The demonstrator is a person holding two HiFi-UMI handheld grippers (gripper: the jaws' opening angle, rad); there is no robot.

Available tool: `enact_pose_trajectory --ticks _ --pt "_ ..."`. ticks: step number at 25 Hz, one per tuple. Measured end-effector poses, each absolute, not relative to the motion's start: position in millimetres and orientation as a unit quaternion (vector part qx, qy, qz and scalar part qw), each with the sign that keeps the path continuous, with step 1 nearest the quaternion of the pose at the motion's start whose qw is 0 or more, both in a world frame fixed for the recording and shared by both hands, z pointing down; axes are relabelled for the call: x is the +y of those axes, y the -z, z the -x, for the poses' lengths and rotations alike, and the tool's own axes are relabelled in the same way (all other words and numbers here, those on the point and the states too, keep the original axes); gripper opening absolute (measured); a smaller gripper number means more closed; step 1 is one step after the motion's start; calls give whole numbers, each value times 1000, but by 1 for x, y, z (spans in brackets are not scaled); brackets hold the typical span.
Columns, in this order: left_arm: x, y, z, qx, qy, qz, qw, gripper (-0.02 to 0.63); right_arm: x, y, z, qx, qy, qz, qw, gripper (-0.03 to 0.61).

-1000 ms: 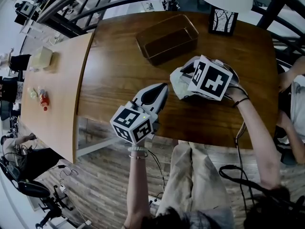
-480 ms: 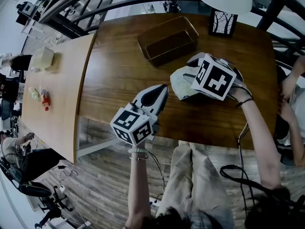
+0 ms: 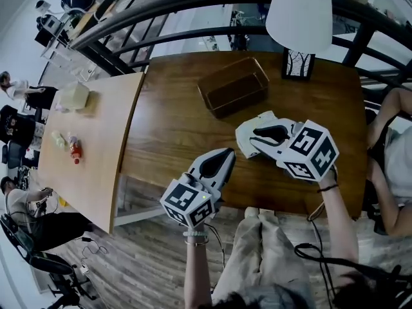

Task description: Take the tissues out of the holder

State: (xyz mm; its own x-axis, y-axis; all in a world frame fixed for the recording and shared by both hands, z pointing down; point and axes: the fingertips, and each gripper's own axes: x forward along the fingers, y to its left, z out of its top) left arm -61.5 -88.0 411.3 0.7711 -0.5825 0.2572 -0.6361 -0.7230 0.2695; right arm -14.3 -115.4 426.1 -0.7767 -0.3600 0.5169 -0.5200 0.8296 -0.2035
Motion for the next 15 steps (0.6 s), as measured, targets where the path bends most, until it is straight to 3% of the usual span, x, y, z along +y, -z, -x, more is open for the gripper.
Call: enact_pose_trajectory --ticks 3,15 --pt "-74 -394 56 -322 -66 -930 167 8 -100 -408 19 -930 -158 -264 203 26" --pt "-34 -321 44 -280 -45 -953 106 8 -56 -320 13 -928 -139 -335 89 12"
